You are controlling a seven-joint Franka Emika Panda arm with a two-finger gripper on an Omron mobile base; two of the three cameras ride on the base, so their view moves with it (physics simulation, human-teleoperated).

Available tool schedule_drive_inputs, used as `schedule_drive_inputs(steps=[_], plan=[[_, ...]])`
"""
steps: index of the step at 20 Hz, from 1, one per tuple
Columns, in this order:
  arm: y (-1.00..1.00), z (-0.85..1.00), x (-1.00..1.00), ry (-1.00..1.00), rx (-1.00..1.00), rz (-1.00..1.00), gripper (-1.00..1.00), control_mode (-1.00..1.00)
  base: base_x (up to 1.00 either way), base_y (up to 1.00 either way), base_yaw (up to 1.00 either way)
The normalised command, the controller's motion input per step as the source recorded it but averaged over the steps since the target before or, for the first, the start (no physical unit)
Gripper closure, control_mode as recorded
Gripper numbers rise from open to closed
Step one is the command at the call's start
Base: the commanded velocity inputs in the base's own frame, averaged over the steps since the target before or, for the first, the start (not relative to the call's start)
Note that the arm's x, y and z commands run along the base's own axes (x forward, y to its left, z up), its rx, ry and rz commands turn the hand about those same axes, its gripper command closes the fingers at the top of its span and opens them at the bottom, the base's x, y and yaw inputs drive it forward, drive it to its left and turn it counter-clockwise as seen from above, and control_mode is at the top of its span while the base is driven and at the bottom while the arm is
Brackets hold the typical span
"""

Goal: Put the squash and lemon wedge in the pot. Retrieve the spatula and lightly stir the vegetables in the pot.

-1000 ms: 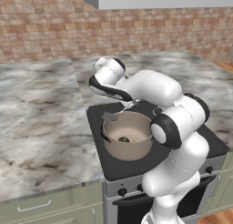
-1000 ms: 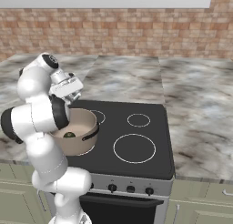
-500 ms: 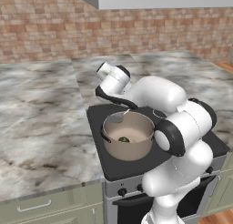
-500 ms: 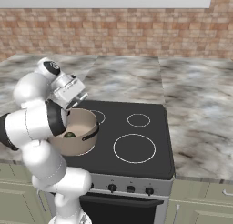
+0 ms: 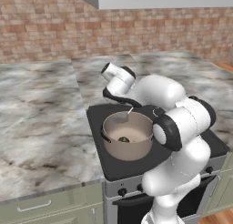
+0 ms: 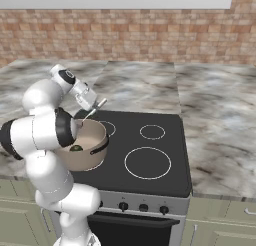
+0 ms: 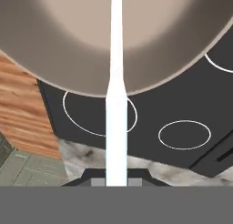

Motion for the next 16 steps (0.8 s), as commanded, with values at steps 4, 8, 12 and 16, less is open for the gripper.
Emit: schedule_drive_inputs(steps=[4, 8, 12, 16], plan=[[0.00, -0.15, 0.59, 0.15, -0.01, 0.30, 1.00, -1.00, 0.00, 0.00, 0.00], [0.03, -0.19, 0.06, -0.03, -0.02, 0.28, 1.00, -1.00, 0.00, 0.00, 0.00], [0.00, -0.22, -0.09, -0.11, -0.03, 0.18, 1.00, -1.00, 0.00, 0.00, 0.00], [0.00, -0.40, -0.01, -0.13, -0.04, 0.04, 1.00, -1.00, 0.00, 0.00, 0.00]])
